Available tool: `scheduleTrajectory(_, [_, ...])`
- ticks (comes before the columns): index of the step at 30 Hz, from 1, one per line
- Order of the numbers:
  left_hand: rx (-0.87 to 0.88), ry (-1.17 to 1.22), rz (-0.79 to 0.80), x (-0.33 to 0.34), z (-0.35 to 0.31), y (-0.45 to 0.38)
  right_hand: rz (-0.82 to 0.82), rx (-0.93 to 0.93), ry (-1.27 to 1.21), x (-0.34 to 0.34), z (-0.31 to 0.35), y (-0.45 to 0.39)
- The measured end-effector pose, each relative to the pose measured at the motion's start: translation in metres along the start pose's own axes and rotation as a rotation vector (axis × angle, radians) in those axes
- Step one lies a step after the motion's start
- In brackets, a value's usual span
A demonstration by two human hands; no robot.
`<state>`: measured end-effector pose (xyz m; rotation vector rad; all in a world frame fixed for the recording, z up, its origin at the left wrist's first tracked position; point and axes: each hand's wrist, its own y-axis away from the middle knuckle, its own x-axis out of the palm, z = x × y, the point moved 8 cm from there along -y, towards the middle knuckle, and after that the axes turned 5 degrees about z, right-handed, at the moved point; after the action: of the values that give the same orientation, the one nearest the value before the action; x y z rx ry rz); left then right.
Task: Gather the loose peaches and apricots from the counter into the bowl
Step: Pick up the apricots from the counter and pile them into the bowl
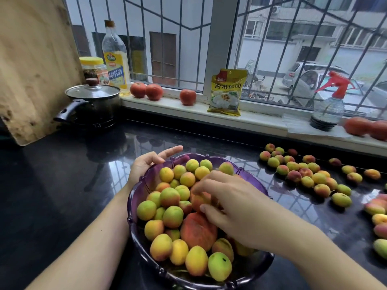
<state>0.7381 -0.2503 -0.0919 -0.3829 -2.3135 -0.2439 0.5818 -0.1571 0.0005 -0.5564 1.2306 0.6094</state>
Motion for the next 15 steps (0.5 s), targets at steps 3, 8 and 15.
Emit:
scheduleTrajectory(3, [0.001, -0.006, -0.002, 0.002, 0.000, 0.001, -0.012, -0.022, 0.046, 0.007, 0.003, -0.003])
scheduleTrajectory(8, [0.015, -0.044, -0.016, 0.002, -0.001, 0.005, -0.002, -0.044, 0.155, 0.019, 0.003, -0.006])
scheduleTrajectory(15, [0.049, -0.078, -0.162, 0.005, -0.010, 0.027, -0.238, 0.097, -0.095, -0.011, -0.017, 0.032])
